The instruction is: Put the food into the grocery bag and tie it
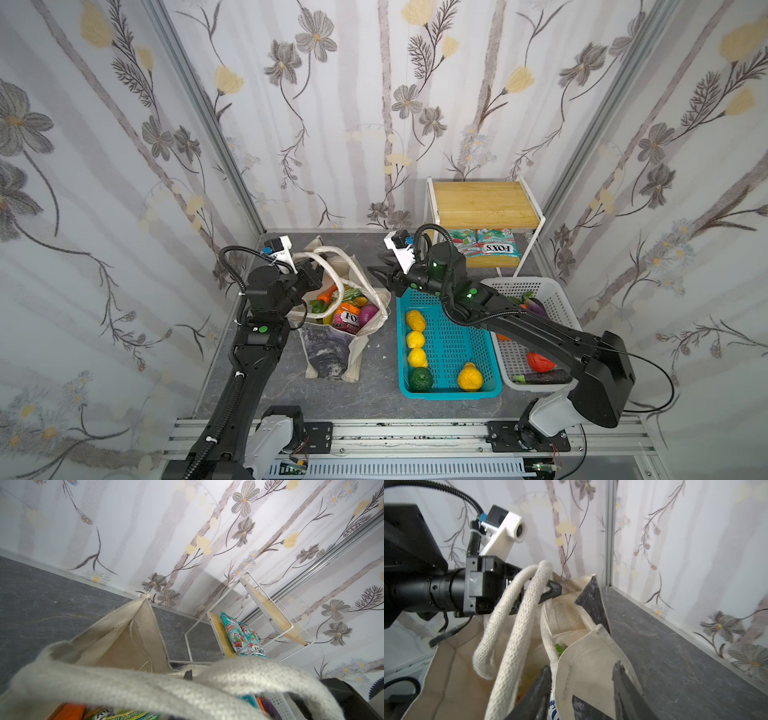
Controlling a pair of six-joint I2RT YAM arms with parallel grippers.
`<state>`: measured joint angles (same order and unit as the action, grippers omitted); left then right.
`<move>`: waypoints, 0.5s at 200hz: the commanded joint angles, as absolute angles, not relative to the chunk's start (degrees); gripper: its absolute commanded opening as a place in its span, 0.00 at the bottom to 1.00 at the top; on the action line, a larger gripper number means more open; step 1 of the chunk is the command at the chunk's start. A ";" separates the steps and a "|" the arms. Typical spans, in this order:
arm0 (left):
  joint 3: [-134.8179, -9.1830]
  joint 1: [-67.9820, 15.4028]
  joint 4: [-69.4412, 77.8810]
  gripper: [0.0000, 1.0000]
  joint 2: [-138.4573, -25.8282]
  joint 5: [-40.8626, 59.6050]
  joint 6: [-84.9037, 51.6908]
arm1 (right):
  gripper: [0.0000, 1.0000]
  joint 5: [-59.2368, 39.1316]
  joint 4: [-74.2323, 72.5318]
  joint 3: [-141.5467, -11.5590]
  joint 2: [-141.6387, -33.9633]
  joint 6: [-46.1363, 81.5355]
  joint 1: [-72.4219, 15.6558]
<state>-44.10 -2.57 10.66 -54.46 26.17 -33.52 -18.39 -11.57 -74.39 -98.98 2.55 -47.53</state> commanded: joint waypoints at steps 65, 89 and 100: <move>-42.25 -2.52 13.88 0.00 -53.00 26.93 -35.18 | 0.45 -45.51 -10.23 -82.26 -108.33 4.00 -47.46; -40.97 -2.48 14.23 0.00 -53.08 25.51 -35.04 | 0.46 -47.37 -11.07 -82.96 -109.38 5.13 -47.58; -40.57 -2.46 14.24 0.00 -53.18 25.17 -35.00 | 0.46 -48.48 -11.91 -83.15 -109.58 5.99 -47.72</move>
<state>-41.30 -2.57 11.38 -53.19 26.22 -34.54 -42.74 -10.22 -82.19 -108.86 4.34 -47.51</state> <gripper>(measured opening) 0.078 0.458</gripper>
